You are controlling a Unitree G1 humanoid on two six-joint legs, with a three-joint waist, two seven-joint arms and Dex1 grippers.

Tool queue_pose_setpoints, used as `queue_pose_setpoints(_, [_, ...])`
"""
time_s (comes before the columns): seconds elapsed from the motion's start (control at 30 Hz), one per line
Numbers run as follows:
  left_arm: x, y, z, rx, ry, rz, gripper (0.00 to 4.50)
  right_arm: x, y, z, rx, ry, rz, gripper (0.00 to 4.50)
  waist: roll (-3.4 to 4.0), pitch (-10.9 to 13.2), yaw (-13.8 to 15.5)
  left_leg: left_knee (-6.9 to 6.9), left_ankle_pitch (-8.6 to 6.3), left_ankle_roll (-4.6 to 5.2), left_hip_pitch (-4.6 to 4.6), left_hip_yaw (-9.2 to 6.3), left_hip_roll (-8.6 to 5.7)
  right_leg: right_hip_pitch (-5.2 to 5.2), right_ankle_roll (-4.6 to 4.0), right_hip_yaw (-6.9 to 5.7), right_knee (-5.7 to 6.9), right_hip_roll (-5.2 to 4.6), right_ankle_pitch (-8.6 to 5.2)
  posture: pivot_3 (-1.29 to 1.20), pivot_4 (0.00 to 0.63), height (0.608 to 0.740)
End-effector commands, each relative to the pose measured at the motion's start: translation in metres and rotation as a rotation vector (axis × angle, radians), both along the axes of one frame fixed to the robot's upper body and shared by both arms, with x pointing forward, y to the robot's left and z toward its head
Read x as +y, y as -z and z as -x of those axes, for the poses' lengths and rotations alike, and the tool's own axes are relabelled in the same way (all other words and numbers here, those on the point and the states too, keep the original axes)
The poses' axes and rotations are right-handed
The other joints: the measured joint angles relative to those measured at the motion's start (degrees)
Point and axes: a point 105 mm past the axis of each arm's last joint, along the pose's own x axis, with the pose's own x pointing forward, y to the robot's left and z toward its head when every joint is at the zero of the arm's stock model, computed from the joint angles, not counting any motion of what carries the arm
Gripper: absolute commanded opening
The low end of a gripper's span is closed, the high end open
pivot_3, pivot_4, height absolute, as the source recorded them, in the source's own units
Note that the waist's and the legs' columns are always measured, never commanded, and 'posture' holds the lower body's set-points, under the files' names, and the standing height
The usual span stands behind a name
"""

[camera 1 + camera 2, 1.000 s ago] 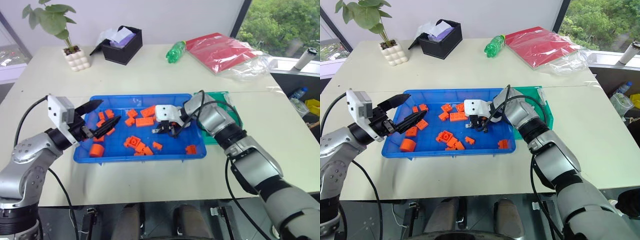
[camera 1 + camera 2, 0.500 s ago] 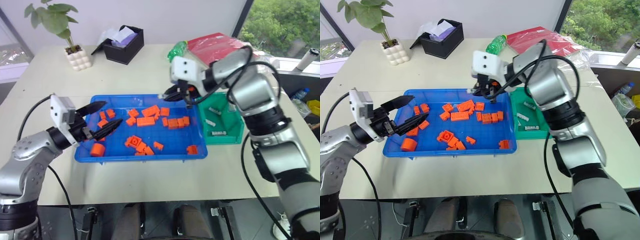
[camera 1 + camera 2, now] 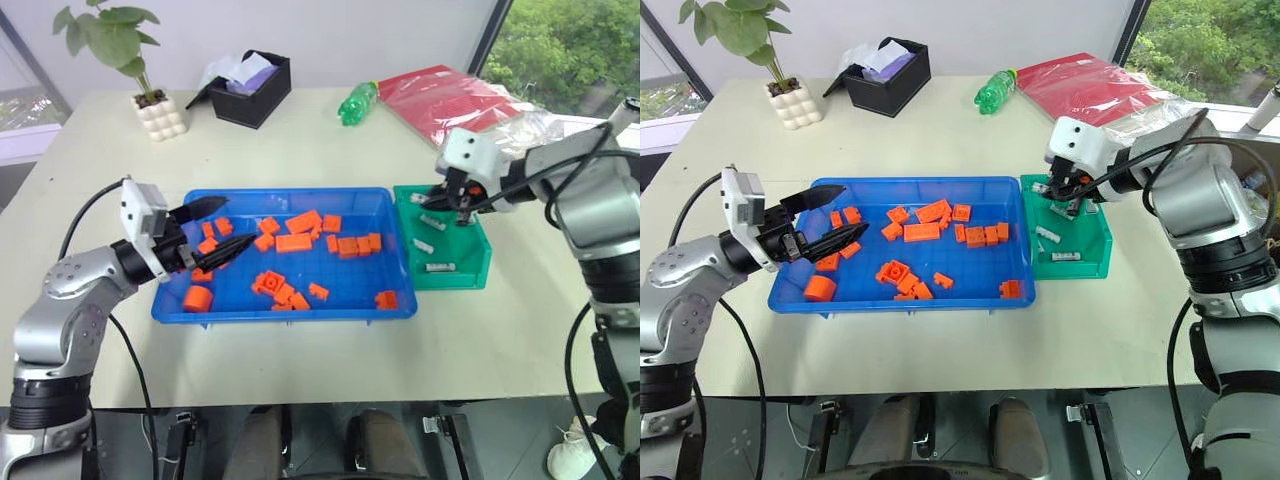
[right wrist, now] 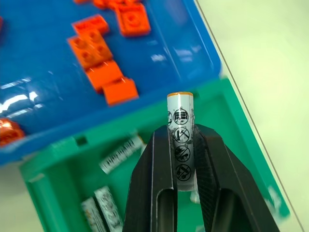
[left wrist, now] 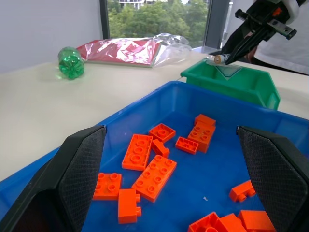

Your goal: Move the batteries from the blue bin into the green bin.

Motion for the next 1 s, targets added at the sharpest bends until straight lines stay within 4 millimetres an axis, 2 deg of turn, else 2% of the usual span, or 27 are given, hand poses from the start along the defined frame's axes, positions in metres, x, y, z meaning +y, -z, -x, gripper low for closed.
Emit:
queue_pose_setpoints(0.03, [-0.002, -0.008, 0.000, -0.050, 0.009, -0.014, 4.50, -0.013, -0.003, 0.000, -0.040, 0.038, -0.003, 0.02, 0.00, 0.00, 0.13, 0.00, 0.00, 0.00, 0.00, 0.00, 0.00, 0.01, 0.00, 0.00, 0.00, 0.00, 0.00, 0.00, 0.150, 0.740])
queue_pose_setpoints(0.13, [-0.002, -0.009, -0.001, -0.052, 0.011, -0.019, 4.50, -0.029, 0.013, -0.003, -0.022, 0.081, 0.028, 0.02, 0.00, 0.00, 0.32, 0.02, 0.00, 0.00, 0.00, 0.00, 0.00, 0.03, 0.00, 0.00, 0.00, 0.00, 0.00, 0.00, 0.150, 0.740])
queue_pose_setpoints(0.17, [-0.002, -0.009, -0.001, -0.052, 0.011, -0.020, 4.50, -0.032, 0.016, -0.004, -0.020, 0.091, 0.031, 1.03, 0.00, 0.00, 0.35, 0.03, 0.00, 0.00, 0.00, 0.00, -0.01, 0.04, 0.00, 0.00, 0.00, 0.00, 0.00, 0.00, 0.150, 0.740])
queue_pose_setpoints(0.2, [-0.001, -0.009, -0.001, -0.053, 0.011, -0.023, 4.50, -0.035, 0.018, -0.004, -0.013, 0.097, 0.033, 1.31, 0.00, 0.00, 0.33, 0.05, 0.00, 0.00, 0.00, 0.00, -0.01, 0.04, 0.00, 0.00, 0.00, -0.01, 0.00, 0.00, 0.150, 0.740])
queue_pose_setpoints(0.4, [0.004, -0.011, -0.002, -0.065, -0.019, -0.038, 4.50, -0.038, 0.020, -0.012, -0.055, 0.116, 0.042, 4.26, 0.02, 0.01, 0.03, 0.04, 0.00, 0.00, 0.01, 0.01, 0.01, 0.03, 0.00, 0.00, 0.00, 0.03, 0.00, 0.00, 0.150, 0.740])
queue_pose_setpoints(0.43, [0.005, -0.012, -0.002, -0.070, -0.030, -0.039, 4.50, -0.038, 0.017, -0.016, -0.087, 0.129, 0.040, 4.39, 0.02, 0.01, 0.05, 0.04, 0.01, 0.00, 0.01, 0.00, 0.01, 0.03, 0.00, 0.00, 0.00, 0.04, 0.00, 0.00, 0.150, 0.740])
queue_pose_setpoints(0.53, [0.021, -0.025, -0.011, -0.126, -0.136, 0.000, 4.50, -0.036, -0.004, -0.030, -0.206, 0.178, -0.009, 4.39, 0.03, 0.02, 0.00, 0.05, 0.01, 0.00, 0.01, 0.01, 0.01, 0.03, 0.00, 0.00, 0.01, 0.03, 0.00, 0.00, 0.150, 0.740])
queue_pose_setpoints(0.63, [0.043, -0.041, -0.015, -0.174, -0.257, 0.054, 4.50, -0.030, -0.027, -0.040, -0.333, 0.239, -0.142, 4.39, 0.03, 0.03, 0.03, 0.04, 0.04, -0.05, 0.00, 0.01, 0.03, -0.01, 0.00, 0.00, 0.03, 0.07, 0.00, 0.00, 0.150, 0.740])
queue_pose_setpoints(0.7, [0.059, -0.048, -0.016, -0.197, -0.339, 0.073, 4.50, -0.027, -0.035, -0.044, -0.408, 0.280, -0.257, 4.39, 0.01, 0.01, 0.18, 0.03, 0.15, -0.25, 0.00, 0.01, 0.02, 0.00, 0.00, -0.01, 0.03, 0.05, 0.00, 0.00, 0.150, 0.740])
queue_pose_setpoints(0.9, [0.108, -0.050, -0.007, -0.224, -0.587, 0.072, 4.50, -0.040, -0.041, -0.050, -0.608, 0.479, -0.550, 4.39, -0.02, 0.00, 0.30, 0.03, 0.22, -0.37, -0.01, 0.04, 0.00, 0.02, 0.02, -0.01, 0.02, 0.01, 0.01, 0.00, 0.150, 0.740])
queue_pose_setpoints(1.0, [0.125, -0.046, 0.004, -0.214, -0.662, 0.077, 4.50, -0.046, -0.040, -0.048, -0.675, 0.547, -0.621, 4.39, -0.02, 0.01, 0.26, 0.03, 0.22, -0.37, -0.01, 0.05, 0.00, 0.01, 0.02, -0.01, 0.04, 0.00, 0.01, 0.00, 0.150, 0.740])
